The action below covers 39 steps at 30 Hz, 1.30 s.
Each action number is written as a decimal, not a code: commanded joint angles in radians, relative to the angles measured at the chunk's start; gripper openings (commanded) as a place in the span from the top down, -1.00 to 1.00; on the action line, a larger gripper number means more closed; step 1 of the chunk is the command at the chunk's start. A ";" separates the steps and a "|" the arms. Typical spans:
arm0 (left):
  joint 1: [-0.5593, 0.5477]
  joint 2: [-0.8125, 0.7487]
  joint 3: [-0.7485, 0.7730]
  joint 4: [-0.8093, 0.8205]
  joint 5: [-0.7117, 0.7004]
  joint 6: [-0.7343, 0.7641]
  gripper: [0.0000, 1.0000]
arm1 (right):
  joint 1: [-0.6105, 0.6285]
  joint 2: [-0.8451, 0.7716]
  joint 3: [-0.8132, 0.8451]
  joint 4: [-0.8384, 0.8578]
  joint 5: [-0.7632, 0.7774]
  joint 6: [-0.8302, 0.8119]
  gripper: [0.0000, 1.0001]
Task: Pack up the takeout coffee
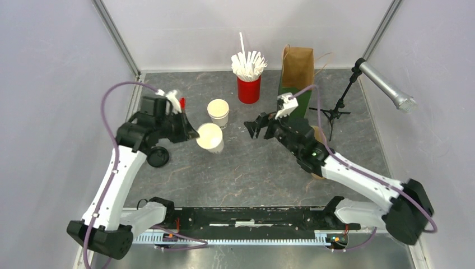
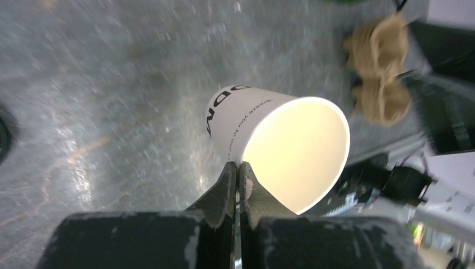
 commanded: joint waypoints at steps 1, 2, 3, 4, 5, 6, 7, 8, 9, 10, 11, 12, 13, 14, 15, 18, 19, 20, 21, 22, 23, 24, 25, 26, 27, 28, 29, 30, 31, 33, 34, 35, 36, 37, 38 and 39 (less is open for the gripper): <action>-0.169 0.032 -0.142 0.085 -0.040 -0.046 0.95 | -0.001 -0.176 -0.066 -0.150 0.011 -0.145 -0.96; -0.218 0.055 -0.167 0.115 -0.052 -0.065 0.95 | -0.001 -0.210 -0.077 -0.182 0.022 -0.161 -0.96; -0.252 0.079 -0.184 0.139 -0.061 -0.078 0.95 | 0.000 -0.245 -0.085 -0.216 0.032 -0.178 -0.96; -0.285 0.101 -0.202 0.167 -0.075 -0.092 0.95 | 0.000 -0.274 -0.091 -0.242 0.044 -0.189 -0.96; -0.310 0.120 -0.218 0.194 -0.084 -0.100 0.95 | 0.000 -0.309 -0.097 -0.272 0.057 -0.203 -0.96; -0.326 0.140 -0.230 0.214 -0.093 -0.107 0.95 | 0.000 -0.343 -0.103 -0.296 0.072 -0.213 -0.96; -0.339 0.155 -0.243 0.237 -0.099 -0.114 0.95 | 0.000 -0.369 -0.112 -0.309 0.083 -0.222 -0.96; -0.349 0.173 -0.253 0.257 -0.100 -0.118 0.95 | 0.000 -0.398 -0.121 -0.331 0.096 -0.229 -0.96; -0.360 0.190 -0.266 0.282 -0.101 -0.125 0.94 | 0.000 -0.424 -0.132 -0.349 0.108 -0.237 -0.96; -0.374 0.203 -0.278 0.307 -0.102 -0.130 0.93 | 0.000 -0.443 -0.141 -0.364 0.119 -0.242 -0.96; -0.385 0.217 -0.289 0.332 -0.104 -0.133 0.92 | 0.000 -0.463 -0.147 -0.377 0.130 -0.245 -0.96; -0.397 0.229 -0.302 0.352 -0.115 -0.136 0.91 | 0.000 -0.478 -0.156 -0.385 0.136 -0.247 -0.96; -0.407 0.236 -0.314 0.376 -0.124 -0.139 0.90 | 0.000 -0.495 -0.164 -0.392 0.145 -0.248 -0.96; -0.414 0.249 -0.325 0.390 -0.134 -0.139 0.88 | 0.001 -0.509 -0.170 -0.397 0.149 -0.248 -0.96; -0.422 0.257 -0.333 0.406 -0.146 -0.139 0.87 | 0.000 -0.521 -0.175 -0.400 0.150 -0.249 -0.96; -0.431 0.284 -0.356 0.430 -0.152 -0.150 0.80 | 0.000 -0.548 -0.185 -0.407 0.151 -0.257 -0.96; -0.431 0.285 -0.362 0.432 -0.155 -0.157 0.72 | 0.000 -0.551 -0.187 -0.409 0.152 -0.261 -0.96; -0.431 0.282 -0.365 0.433 -0.159 -0.162 0.60 | 0.000 -0.555 -0.185 -0.416 0.152 -0.266 -0.96; -0.431 0.274 -0.365 0.433 -0.165 -0.165 0.46 | 0.000 -0.558 -0.183 -0.423 0.152 -0.271 -0.96; -0.431 0.264 -0.363 0.427 -0.176 -0.167 0.32 | 0.000 -0.560 -0.181 -0.429 0.151 -0.272 -0.96; -0.431 0.250 -0.354 0.412 -0.192 -0.168 0.17 | 0.000 -0.564 -0.183 -0.435 0.148 -0.276 -0.96; -0.431 0.237 -0.337 0.393 -0.219 -0.166 0.06 | 0.000 -0.568 -0.185 -0.439 0.146 -0.278 -0.96; -0.431 0.227 -0.318 0.365 -0.244 -0.161 -0.06 | 0.000 -0.576 -0.191 -0.438 0.144 -0.280 -0.96; -0.431 0.215 -0.290 0.330 -0.282 -0.156 -0.16 | 0.001 -0.582 -0.195 -0.436 0.143 -0.282 -0.96; -0.431 0.205 -0.261 0.302 -0.323 -0.148 -0.25 | 0.000 -0.589 -0.203 -0.434 0.141 -0.283 -0.96; -0.431 0.199 -0.237 0.268 -0.360 -0.142 -0.37 | 0.000 -0.597 -0.206 -0.435 0.138 -0.285 -0.96; -0.432 0.192 -0.207 0.234 -0.407 -0.135 -0.59 | 0.000 -0.605 -0.209 -0.435 0.136 -0.287 -0.96; -0.431 0.185 -0.185 0.207 -0.449 -0.129 -0.86 | 0.001 -0.612 -0.213 -0.434 0.132 -0.290 -0.96; -0.430 0.178 -0.161 0.176 -0.505 -0.123 -0.98 | 0.000 -0.618 -0.215 -0.435 0.131 -0.292 -0.96; -0.426 0.169 -0.130 0.124 -0.605 -0.118 -1.00 | 0.001 -0.632 -0.221 -0.436 0.128 -0.297 -0.96; -0.419 0.165 -0.120 0.101 -0.645 -0.114 -1.00 | 0.000 -0.640 -0.226 -0.436 0.128 -0.299 -0.96; -0.408 0.161 -0.112 0.080 -0.679 -0.108 -1.00 | 0.000 -0.647 -0.232 -0.435 0.127 -0.301 -0.96; -0.394 0.160 -0.110 0.062 -0.709 -0.105 -1.00 | -0.001 -0.655 -0.239 -0.432 0.128 -0.301 -0.96; -0.379 0.159 -0.112 0.042 -0.742 -0.100 -1.00 | 0.000 -0.665 -0.247 -0.428 0.129 -0.300 -0.96; -0.351 0.159 -0.117 0.028 -0.766 -0.090 -1.00 | 0.000 -0.673 -0.256 -0.423 0.123 -0.299 -0.96; -0.320 0.159 -0.125 0.017 -0.779 -0.080 -1.00 | 0.000 -0.683 -0.263 -0.416 0.118 -0.296 -0.96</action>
